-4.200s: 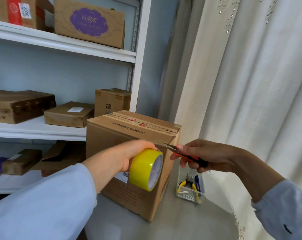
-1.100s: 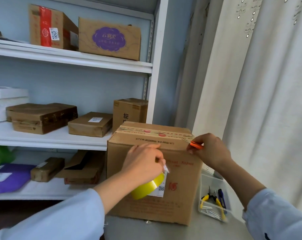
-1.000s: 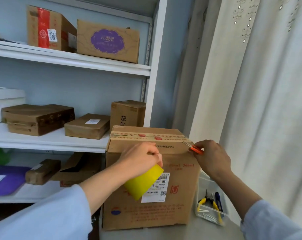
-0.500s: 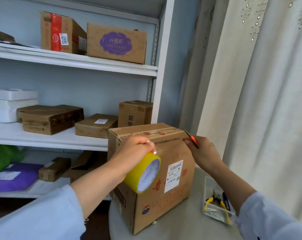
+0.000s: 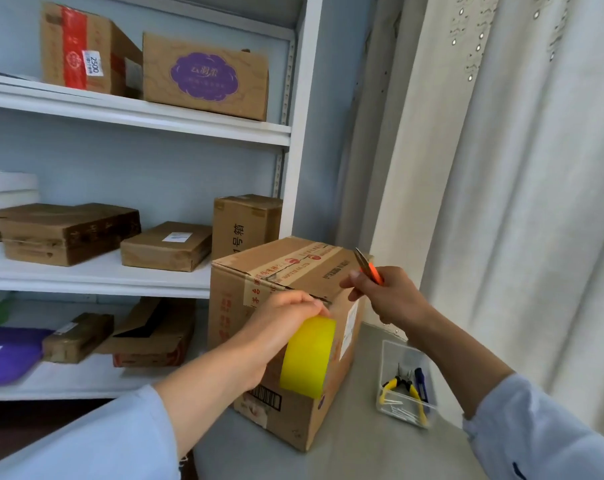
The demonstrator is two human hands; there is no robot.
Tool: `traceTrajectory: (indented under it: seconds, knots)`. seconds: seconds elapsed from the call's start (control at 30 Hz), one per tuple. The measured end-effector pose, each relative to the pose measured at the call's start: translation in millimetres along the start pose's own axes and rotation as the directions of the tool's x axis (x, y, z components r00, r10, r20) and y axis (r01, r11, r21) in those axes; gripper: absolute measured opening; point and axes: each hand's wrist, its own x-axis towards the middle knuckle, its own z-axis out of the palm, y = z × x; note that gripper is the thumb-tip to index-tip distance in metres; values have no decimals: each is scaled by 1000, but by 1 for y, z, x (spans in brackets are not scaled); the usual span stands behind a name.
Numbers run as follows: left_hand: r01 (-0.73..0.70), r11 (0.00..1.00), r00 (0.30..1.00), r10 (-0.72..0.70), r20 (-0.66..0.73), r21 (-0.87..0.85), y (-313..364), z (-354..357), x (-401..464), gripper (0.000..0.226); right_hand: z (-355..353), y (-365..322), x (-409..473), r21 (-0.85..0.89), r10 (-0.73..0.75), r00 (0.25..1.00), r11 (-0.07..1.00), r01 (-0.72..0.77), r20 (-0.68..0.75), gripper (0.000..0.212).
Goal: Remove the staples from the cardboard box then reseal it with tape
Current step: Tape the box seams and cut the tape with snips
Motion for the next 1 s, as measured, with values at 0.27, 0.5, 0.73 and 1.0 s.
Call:
traceTrajectory:
  seconds: [0.27,0.5,0.73,1.0]
  knots:
    - [82,994,996,-84,35,70,-4,1,2,15,4,-16,-14,2,-103,953,994,107,286,27]
    - [112,991,991,-116,62,67,-6,3,4,6,20,-12,-9,-231,-179,981,954,193,82,8]
    - [78,992,996,-82,41,97,3,1,9,20,28,-11,-4,-347,-201,978,915,206,53,10]
    - [94,995,992,-96,84,29,9,-12,14,27,31,-23,-10,-465,-369,929,822,330,6,14]
